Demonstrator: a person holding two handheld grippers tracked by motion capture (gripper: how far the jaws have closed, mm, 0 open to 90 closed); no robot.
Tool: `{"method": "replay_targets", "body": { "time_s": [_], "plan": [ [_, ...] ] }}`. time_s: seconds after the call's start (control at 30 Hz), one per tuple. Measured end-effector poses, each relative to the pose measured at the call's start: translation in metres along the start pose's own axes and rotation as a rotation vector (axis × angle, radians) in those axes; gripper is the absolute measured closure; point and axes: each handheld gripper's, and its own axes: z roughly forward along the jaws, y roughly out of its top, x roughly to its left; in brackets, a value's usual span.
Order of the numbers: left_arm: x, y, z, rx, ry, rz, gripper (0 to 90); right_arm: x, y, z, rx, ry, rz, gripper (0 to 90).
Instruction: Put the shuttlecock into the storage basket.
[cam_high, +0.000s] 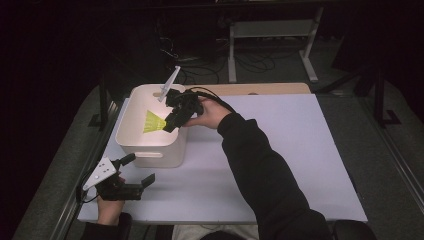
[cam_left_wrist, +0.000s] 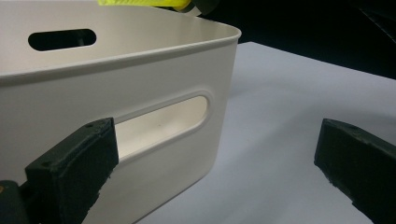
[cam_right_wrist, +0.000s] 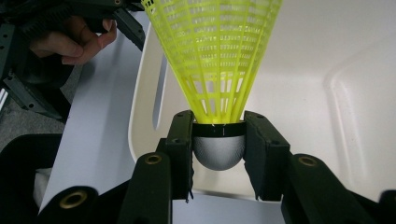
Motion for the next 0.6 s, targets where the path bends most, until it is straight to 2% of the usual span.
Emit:
{"method": "replay_targets", "body": {
  "time_s": [0.6],
  "plan": [
    [0.000,0.000,0.000,-0.001,-0.003,0.000,0.0,-0.002,-0.003,0.023,0.025,0.023,-0.001,63.4]
  ]
}}
